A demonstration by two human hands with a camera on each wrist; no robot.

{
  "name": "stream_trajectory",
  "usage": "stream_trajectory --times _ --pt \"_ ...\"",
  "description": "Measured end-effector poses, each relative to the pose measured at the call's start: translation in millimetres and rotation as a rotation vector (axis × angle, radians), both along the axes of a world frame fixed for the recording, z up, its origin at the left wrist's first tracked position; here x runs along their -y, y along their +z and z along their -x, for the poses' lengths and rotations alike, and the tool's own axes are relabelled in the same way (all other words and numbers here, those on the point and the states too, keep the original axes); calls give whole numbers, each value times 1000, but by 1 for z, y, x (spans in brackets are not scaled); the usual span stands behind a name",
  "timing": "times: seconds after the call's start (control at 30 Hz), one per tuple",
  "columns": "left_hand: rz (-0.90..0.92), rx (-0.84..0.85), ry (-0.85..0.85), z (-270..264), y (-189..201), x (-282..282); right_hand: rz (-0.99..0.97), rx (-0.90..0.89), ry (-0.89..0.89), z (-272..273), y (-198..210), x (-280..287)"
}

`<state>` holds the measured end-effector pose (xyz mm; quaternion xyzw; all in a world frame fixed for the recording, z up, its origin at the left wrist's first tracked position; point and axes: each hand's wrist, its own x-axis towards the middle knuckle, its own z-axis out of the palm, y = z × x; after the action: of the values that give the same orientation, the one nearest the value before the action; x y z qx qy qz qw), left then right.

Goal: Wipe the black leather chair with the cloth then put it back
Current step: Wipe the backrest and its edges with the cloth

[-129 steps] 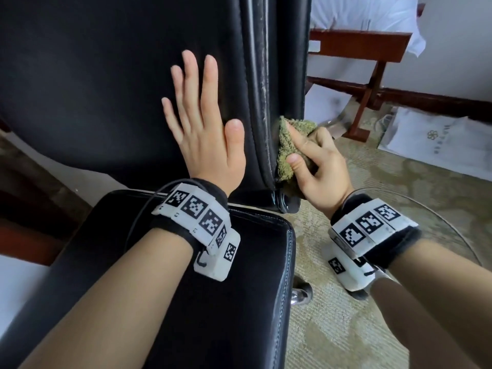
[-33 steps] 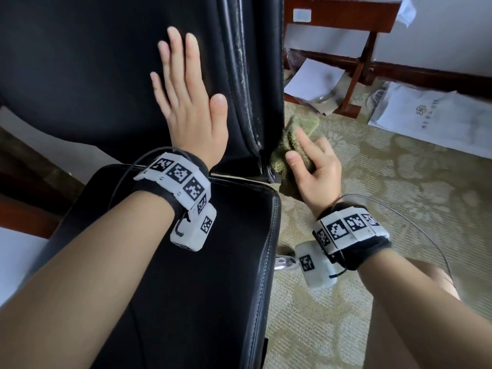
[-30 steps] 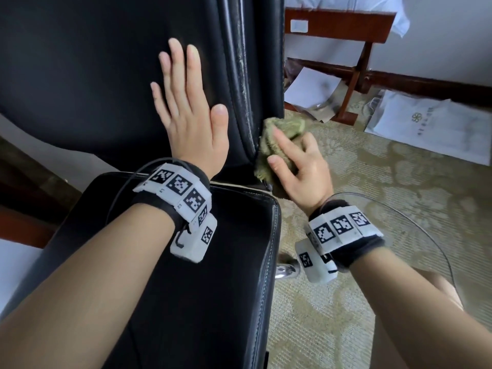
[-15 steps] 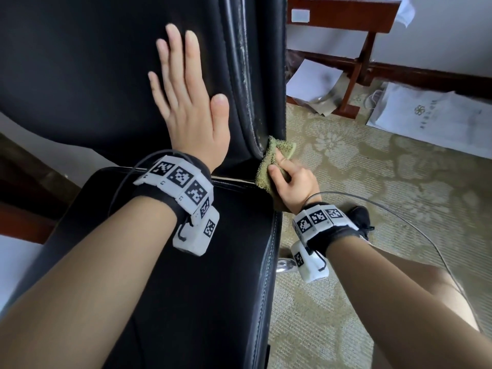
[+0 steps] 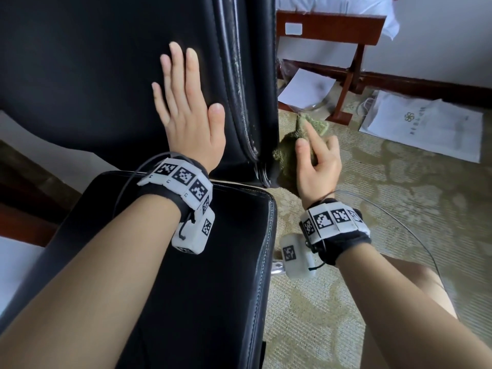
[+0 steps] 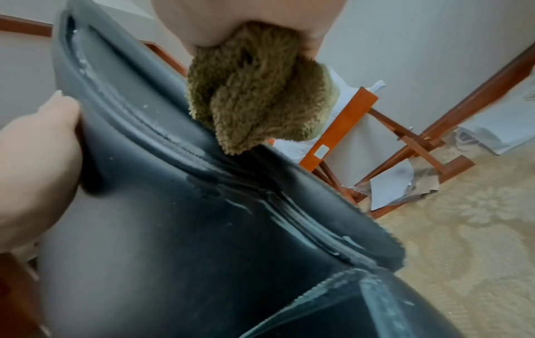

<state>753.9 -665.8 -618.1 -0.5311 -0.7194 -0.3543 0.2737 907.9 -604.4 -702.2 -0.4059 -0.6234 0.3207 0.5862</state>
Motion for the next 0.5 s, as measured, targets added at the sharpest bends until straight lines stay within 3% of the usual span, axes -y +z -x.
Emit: stream_trajectory --times 0.1,0.2,0.27,0.37,0.5 --pt "-1 -8 11 0 -1 -1 -34 32 70 24 10 -2" --pt "3 -6 14 0 -1 -1 128 108 91 47 13 -5" --pt "-4 4 6 -1 -2 -2 94 102 109 52 12 -8" --pt "-43 9 -15 -1 -4 -6 48 21 220 49 1 -14" --pt "-57 22 -26 -3 -2 -8 109 98 213 46 -19 -14"
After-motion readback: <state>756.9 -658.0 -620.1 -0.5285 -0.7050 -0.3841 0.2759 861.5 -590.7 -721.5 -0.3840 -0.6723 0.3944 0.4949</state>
